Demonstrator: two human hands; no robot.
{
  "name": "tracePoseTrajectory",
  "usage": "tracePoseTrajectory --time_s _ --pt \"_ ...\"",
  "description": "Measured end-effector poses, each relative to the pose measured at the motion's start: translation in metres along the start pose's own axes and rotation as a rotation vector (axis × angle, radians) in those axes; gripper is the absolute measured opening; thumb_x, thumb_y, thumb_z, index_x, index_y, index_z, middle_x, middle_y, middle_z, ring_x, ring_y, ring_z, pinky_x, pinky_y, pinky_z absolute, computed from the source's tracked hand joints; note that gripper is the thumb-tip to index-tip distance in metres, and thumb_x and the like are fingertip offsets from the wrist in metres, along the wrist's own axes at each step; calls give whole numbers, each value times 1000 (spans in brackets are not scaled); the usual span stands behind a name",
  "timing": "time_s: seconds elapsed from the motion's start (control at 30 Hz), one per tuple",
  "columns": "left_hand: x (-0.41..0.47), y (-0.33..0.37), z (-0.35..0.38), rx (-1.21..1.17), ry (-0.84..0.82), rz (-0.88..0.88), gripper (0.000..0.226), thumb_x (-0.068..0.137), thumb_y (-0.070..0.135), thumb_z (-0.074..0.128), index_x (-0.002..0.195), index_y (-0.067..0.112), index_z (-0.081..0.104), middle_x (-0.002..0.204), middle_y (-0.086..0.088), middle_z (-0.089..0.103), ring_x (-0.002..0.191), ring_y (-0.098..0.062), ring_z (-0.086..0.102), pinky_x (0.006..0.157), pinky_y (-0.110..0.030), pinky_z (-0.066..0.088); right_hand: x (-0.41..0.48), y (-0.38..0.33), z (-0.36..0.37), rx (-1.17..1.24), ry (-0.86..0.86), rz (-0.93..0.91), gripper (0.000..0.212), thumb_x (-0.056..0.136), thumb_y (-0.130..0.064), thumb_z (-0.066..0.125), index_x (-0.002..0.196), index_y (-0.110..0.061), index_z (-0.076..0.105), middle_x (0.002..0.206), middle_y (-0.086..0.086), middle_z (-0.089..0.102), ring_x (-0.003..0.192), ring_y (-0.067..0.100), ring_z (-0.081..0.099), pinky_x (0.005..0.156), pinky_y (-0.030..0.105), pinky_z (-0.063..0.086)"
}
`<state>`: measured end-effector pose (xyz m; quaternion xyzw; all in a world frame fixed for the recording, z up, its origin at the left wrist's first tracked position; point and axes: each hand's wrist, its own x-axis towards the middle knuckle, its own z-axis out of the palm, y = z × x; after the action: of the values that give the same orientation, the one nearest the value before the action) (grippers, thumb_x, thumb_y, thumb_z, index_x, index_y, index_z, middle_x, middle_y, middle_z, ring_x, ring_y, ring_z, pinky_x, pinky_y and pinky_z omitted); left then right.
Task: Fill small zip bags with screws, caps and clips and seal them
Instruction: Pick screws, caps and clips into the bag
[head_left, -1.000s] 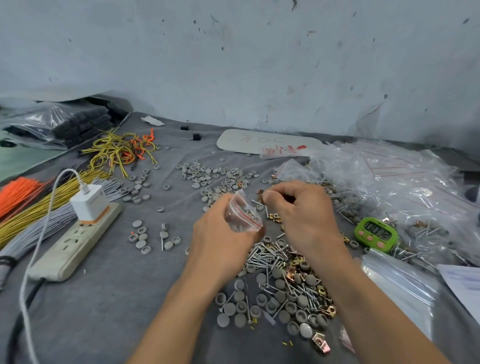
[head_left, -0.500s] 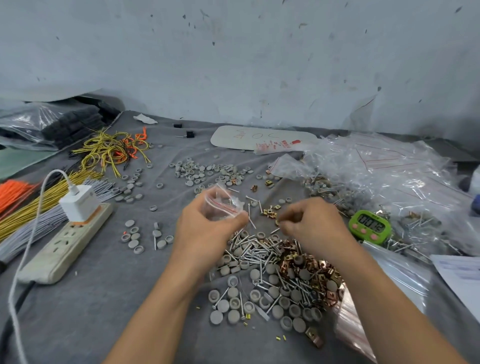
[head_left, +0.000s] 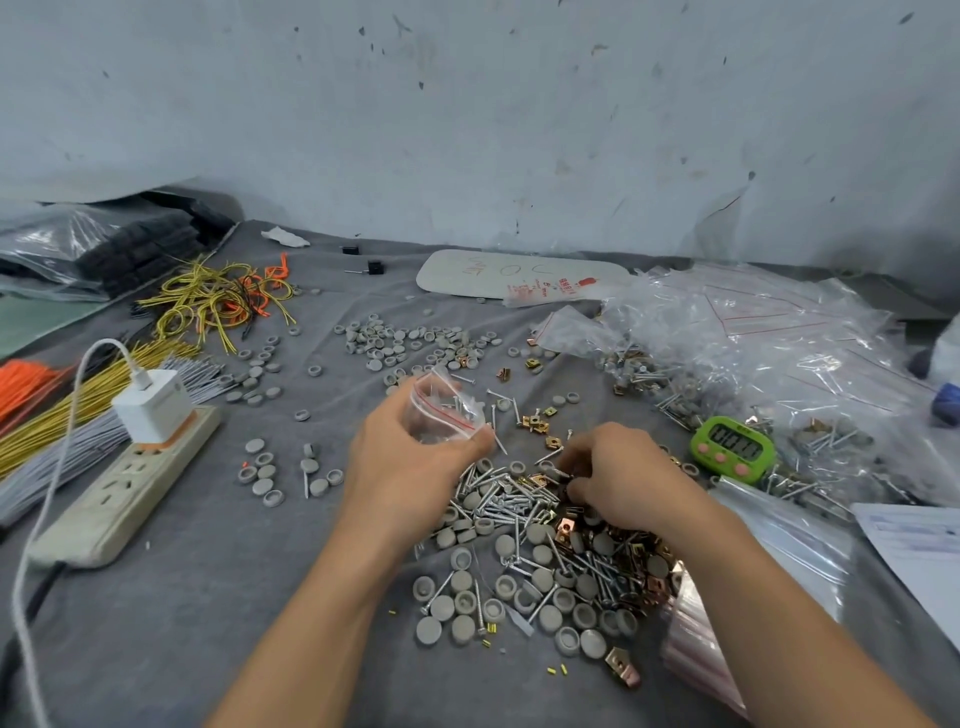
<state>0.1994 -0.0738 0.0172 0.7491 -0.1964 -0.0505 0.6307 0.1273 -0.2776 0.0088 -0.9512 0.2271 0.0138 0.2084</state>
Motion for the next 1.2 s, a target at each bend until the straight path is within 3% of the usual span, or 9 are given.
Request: tracePoseTrajectory --time_s 0.13,0.23,0.37,0.6,0.8,0.9,1.0,1.1,1.2 --pt "1 -1 -2 -14 -1 -6 36 66 38 83 98 36 67 88 13 77 67 -5 69 66 -31 48 1 7 -1 111 74 -5 24 85 -18 80 75 -38 73 81 -16 70 71 -3 63 52 5 36" --pt "2 -1 -2 12 7 -14 41 62 43 81 100 35 67 90 13 77 78 -9 73 77 -35 54 0 13 -3 222 115 6 28 80 -16 84 69 -40 74 66 -21 69 60 -9 62 52 3 39" --pt "2 -1 -2 44 1 -6 38 66 40 85 100 35 67 88 15 77 75 -5 71 77 -35 52 -6 17 -5 475 126 37 20 84 -6 78 85 -26 78 69 -5 77 57 10 70 63 30 58" --pt "0 1 3 115 -12 38 33 75 28 88 96 40 65 86 22 75 76 5 68 71 -28 46 -12 5 -9 964 181 -98 20 91 10 67 94 -7 77 81 13 78 76 27 78 56 22 57" --pt "-2 1 5 127 -15 37 38 75 29 87 98 48 64 87 24 74 79 5 69 72 -29 49 -13 1 -7 851 193 -62 44 75 18 70 83 -23 84 96 2 80 85 14 77 79 30 58" --pt "-1 0 4 144 -16 39 36 75 30 87 98 45 64 87 23 75 78 4 69 68 -23 49 -17 0 -7 750 165 -11 32 79 5 75 89 -24 81 84 -5 80 77 11 77 78 30 55" --pt "-2 2 4 161 -19 42 36 75 29 86 97 46 63 86 24 74 74 1 70 53 -8 45 -19 1 -11 458 217 43 21 78 -12 82 84 -32 77 69 -18 75 67 -6 70 64 19 51" --pt "-3 4 5 170 -9 43 36 76 31 86 96 49 63 85 26 73 65 1 68 49 -11 45 -20 -1 -13 319 280 77 21 80 -17 84 79 -34 73 65 -17 74 64 -4 70 71 21 57" --pt "-4 4 5 196 -13 48 36 75 36 85 97 51 62 87 27 73 74 7 67 62 -24 47 -21 -4 -14 274 335 78 9 83 -25 83 82 -31 77 71 -15 74 68 3 72 76 29 61"
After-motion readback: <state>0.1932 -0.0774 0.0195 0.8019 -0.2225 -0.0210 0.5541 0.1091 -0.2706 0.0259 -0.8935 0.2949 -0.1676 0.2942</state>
